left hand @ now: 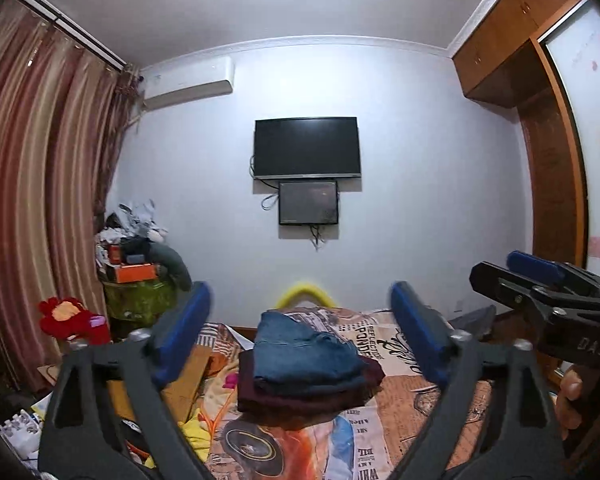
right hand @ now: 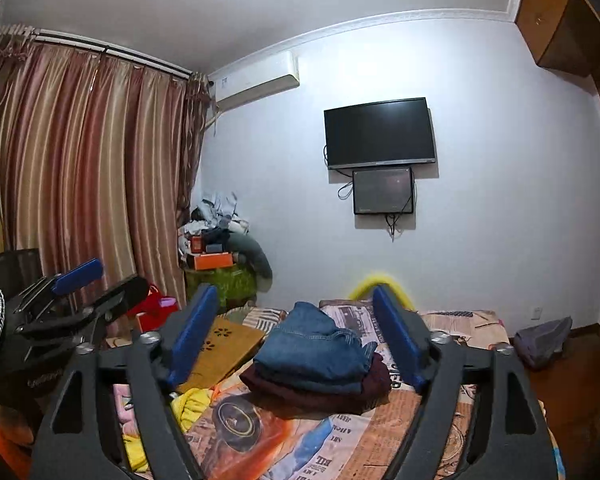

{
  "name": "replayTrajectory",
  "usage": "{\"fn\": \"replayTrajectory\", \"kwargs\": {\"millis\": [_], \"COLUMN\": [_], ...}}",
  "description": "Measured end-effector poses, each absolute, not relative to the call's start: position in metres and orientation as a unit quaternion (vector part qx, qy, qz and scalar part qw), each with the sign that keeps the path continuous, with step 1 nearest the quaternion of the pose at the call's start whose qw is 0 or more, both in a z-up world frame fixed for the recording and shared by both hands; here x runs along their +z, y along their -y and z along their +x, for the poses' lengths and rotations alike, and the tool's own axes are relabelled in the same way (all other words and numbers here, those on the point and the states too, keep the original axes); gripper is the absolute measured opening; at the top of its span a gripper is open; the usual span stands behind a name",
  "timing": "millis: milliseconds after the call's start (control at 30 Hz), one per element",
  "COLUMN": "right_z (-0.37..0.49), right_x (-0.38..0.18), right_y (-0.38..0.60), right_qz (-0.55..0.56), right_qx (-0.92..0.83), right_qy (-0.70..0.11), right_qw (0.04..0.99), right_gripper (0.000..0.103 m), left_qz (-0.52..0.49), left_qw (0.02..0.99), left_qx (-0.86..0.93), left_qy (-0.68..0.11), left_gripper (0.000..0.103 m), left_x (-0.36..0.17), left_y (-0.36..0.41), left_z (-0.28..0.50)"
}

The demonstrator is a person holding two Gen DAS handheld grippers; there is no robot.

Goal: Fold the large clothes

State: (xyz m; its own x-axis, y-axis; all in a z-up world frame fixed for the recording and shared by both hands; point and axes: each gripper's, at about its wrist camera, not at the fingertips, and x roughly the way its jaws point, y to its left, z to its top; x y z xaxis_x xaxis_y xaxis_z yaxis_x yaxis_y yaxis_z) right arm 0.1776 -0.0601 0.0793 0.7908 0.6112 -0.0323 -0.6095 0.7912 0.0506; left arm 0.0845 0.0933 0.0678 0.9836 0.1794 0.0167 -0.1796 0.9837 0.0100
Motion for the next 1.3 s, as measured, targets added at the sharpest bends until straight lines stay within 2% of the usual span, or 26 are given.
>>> {"fn": "replayTrajectory", "kwargs": {"millis": [167, 1300], "right_z": [0.175, 0.168], "right_x": [0.076, 0.066], "right_y": [0.061, 0.072], "right_qz": [0.027, 0.034], "right_qx": [0.311, 0.305], "right_qy": [-0.026, -0.065], "right_qw": [0.950, 0.949], "right_gripper": [0.103, 0.103], "left_qz": [0.001, -0.018], "left_qw": [0.995, 0.994], "left_qx": [0.096, 0.098], "left_qy": [-0.002, -0.034], "left_gripper": [0.102, 0.103], "left_x": [0.063, 0.049], "left_y": [-0.096, -0.103], "left_z": [0.090, 0.106]}}
